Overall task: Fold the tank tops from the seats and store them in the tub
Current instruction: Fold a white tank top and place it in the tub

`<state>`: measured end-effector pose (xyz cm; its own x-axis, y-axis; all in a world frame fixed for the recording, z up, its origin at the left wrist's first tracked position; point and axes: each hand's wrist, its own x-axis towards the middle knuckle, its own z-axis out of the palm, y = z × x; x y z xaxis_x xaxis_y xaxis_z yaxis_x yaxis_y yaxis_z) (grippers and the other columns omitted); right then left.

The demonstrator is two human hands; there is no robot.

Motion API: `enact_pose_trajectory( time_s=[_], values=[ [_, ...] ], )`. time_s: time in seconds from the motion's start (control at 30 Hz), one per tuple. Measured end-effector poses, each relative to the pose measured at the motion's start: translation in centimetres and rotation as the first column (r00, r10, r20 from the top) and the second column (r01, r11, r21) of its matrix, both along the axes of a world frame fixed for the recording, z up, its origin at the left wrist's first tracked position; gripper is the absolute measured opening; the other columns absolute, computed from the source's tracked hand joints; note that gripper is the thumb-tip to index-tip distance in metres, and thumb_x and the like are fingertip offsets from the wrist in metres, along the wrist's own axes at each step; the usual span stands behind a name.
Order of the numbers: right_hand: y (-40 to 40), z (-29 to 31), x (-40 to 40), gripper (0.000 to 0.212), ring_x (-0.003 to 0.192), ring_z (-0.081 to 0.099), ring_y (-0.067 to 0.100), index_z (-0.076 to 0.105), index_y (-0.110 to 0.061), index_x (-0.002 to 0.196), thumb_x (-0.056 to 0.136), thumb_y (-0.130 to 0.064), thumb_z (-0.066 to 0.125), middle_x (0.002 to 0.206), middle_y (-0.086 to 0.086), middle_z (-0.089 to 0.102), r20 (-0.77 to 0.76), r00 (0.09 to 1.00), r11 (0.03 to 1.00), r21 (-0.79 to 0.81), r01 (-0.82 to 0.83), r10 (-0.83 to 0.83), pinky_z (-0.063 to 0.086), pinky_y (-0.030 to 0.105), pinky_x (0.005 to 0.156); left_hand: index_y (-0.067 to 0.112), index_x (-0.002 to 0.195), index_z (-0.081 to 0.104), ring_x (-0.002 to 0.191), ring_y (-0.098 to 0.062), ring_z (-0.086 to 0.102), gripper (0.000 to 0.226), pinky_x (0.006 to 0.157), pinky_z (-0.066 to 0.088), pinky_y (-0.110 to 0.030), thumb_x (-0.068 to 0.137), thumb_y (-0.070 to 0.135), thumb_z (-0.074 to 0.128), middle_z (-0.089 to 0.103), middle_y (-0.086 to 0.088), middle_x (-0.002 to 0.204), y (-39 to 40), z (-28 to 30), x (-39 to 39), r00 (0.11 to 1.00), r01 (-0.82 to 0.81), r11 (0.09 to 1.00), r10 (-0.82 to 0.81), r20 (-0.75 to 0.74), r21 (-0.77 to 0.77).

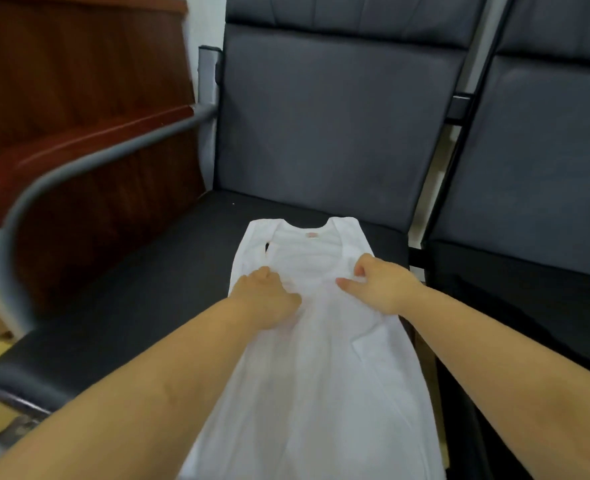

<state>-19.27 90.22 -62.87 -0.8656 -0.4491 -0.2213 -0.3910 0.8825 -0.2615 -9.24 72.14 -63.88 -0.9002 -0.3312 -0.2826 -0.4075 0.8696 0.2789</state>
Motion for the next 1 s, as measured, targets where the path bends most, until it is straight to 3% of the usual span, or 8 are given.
enact_pose_trajectory(
  time_s=[0.1, 0.17, 0.3, 0.47, 0.6, 0.73, 0.87, 1.0],
  values=[
    [1.1, 0.6, 4.3, 0.066, 0.125, 0.042, 0.027, 0.039, -0.02, 0.138, 0.091, -0.066, 0.037, 0.137, 0.003, 0.045, -0.094, 0.986, 0.962, 0.25, -0.11, 0.137, 0.032, 0.042, 0.106, 0.01, 0.154, 0.009, 0.148, -0.032, -0.01, 0.067, 0.119, -0.001, -0.043, 0.097, 0.036, 0.035, -0.013, -0.015, 0.16, 3.2, 0.6, 3.8, 0.982, 0.139, 0.957, -0.1, 0.16, -0.256],
    [1.2, 0.7, 7.4, 0.055, 0.122, 0.044, 0.028, 0.043, -0.016, 0.134, 0.095, -0.055, 0.04, 0.133, 0.007, 0.047, -0.262, 0.913, 0.91, 0.359, -0.209, 0.313, 0.032, 0.04, 0.102, 0.011, 0.154, -0.003, 0.148, -0.032, -0.01, 0.071, 0.12, 0.002, -0.043, 0.098, 0.025, 0.039, -0.023, -0.014, 0.158, 5.1, 0.7, 6.1, 0.982, 0.142, 0.941, -0.095, 0.166, -0.306],
    [1.4, 0.8, 13.3, 0.026, 0.098, 0.055, 0.027, 0.05, -0.014, 0.11, 0.099, -0.037, 0.043, 0.113, 0.008, 0.059, -0.157, 0.905, 0.909, 0.21, -0.361, 0.395, 0.036, 0.032, 0.074, 0.012, 0.147, 0.024, 0.135, -0.03, 0.035, 0.053, 0.104, 0.033, -0.038, 0.099, 0.026, 0.043, 0.024, -0.011, 0.153, 6.6, 0.9, 9.8, 0.988, 0.132, 0.976, -0.114, 0.106, -0.176],
    [3.9, 0.0, 15.9, 0.038, 0.113, 0.05, 0.025, 0.047, -0.019, 0.13, 0.097, -0.037, 0.046, 0.125, 0.005, 0.05, -0.16, 0.915, 0.923, 0.174, -0.342, 0.369, 0.04, 0.033, 0.088, 0.017, 0.151, 0.026, 0.144, -0.021, 0.023, 0.056, 0.114, 0.022, -0.032, 0.1, 0.031, 0.045, 0.022, -0.003, 0.157, 5.0, 2.3, 13.2, 0.972, 0.211, 0.976, -0.215, 0.095, 0.05],
    [6.2, 0.7, 15.4, 0.047, 0.116, 0.048, 0.023, 0.042, -0.018, 0.135, 0.095, -0.042, 0.049, 0.127, 0.004, 0.047, -0.218, 0.944, 0.956, 0.212, -0.201, 0.247, 0.042, 0.034, 0.091, 0.024, 0.139, 0.046, 0.124, -0.025, 0.048, 0.043, 0.103, 0.041, -0.034, 0.097, 0.03, 0.053, 0.043, -0.004, 0.142, 2.0, 3.0, 13.8, 0.999, -0.051, 0.998, 0.051, -0.018, 0.04],
    [7.5, 1.2, 14.5, 0.037, 0.093, 0.056, 0.019, 0.047, -0.014, 0.126, 0.094, -0.034, 0.051, 0.111, 0.002, 0.056, -0.116, 0.985, 0.978, 0.182, -0.104, 0.126, 0.049, 0.03, 0.076, 0.016, 0.115, 0.056, 0.089, -0.023, 0.059, 0.04, 0.086, 0.052, -0.036, 0.086, 0.043, 0.062, 0.058, -0.007, 0.103, -0.7, 2.6, 14.1, 0.916, -0.4, 0.916, 0.4, -0.002, -0.033],
    [7.3, 1.2, 14.1, 0.036, 0.079, 0.054, 0.017, 0.045, -0.013, 0.123, 0.091, -0.025, 0.055, 0.091, -0.001, 0.05, -0.096, 0.994, 0.993, 0.112, -0.034, 0.045, 0.046, 0.026, 0.061, 0.012, 0.095, 0.049, 0.086, -0.02, 0.053, 0.028, 0.082, 0.043, -0.031, 0.089, 0.033, 0.065, 0.049, -0.004, 0.082, -1.5, 2.8, 14.3, 0.891, -0.445, 0.895, 0.439, 0.114, 0.03],
    [6.7, 0.7, 13.5, 0.041, 0.084, 0.059, 0.02, 0.045, -0.012, 0.121, 0.092, -0.041, 0.051, 0.094, 0.001, 0.057, -0.152, 0.988, 0.995, 0.099, 0.029, -0.013, 0.051, 0.031, 0.068, 0.008, 0.113, 0.056, 0.091, -0.02, 0.049, 0.032, 0.084, 0.04, -0.03, 0.091, 0.029, 0.064, 0.054, -0.006, 0.095, -1.3, 3.2, 13.8, 0.905, -0.414, 0.909, 0.404, 0.134, 0.052]
  ],
)
